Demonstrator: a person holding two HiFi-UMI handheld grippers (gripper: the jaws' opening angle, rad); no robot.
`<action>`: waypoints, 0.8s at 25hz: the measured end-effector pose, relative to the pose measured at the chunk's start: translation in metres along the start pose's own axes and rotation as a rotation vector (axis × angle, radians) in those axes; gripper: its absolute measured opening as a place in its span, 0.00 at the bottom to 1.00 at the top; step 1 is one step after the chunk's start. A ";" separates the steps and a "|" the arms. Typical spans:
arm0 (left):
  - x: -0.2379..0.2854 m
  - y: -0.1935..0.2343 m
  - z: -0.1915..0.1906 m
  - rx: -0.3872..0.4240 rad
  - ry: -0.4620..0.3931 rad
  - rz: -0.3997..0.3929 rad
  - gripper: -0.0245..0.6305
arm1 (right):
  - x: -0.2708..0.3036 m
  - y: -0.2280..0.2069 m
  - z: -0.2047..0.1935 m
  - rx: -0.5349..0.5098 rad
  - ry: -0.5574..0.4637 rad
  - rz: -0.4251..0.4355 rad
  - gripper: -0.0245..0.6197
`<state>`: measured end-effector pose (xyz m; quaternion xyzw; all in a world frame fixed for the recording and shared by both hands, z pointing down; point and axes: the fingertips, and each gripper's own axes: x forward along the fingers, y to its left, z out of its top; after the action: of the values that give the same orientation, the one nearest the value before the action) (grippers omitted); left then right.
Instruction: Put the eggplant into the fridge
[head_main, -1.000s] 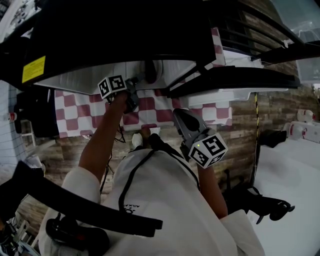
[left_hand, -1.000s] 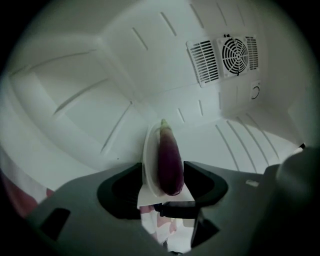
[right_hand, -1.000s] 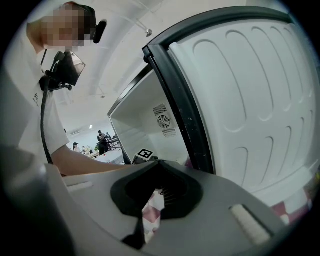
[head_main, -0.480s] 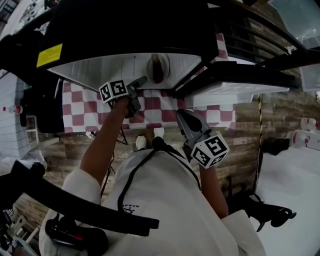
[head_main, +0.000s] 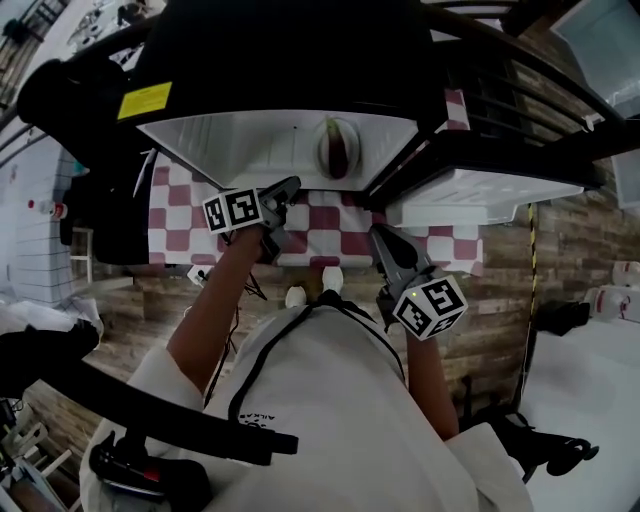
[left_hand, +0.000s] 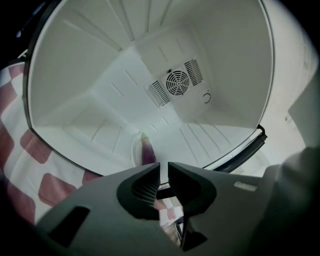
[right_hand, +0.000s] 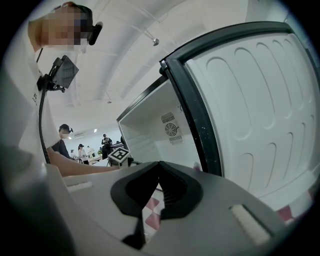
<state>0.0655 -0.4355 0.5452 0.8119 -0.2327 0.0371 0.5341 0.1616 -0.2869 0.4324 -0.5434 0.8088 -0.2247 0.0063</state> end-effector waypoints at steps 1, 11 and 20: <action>-0.006 -0.004 0.000 0.010 -0.006 -0.004 0.11 | 0.000 0.000 0.002 -0.001 -0.006 0.001 0.05; -0.063 -0.050 0.001 0.129 -0.072 -0.030 0.04 | 0.000 0.002 0.007 -0.027 -0.019 0.032 0.05; -0.103 -0.085 -0.014 0.215 -0.120 -0.081 0.04 | 0.008 0.008 0.014 -0.058 -0.019 0.069 0.05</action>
<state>0.0121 -0.3612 0.4469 0.8741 -0.2260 -0.0084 0.4299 0.1547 -0.2961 0.4188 -0.5172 0.8332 -0.1954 0.0059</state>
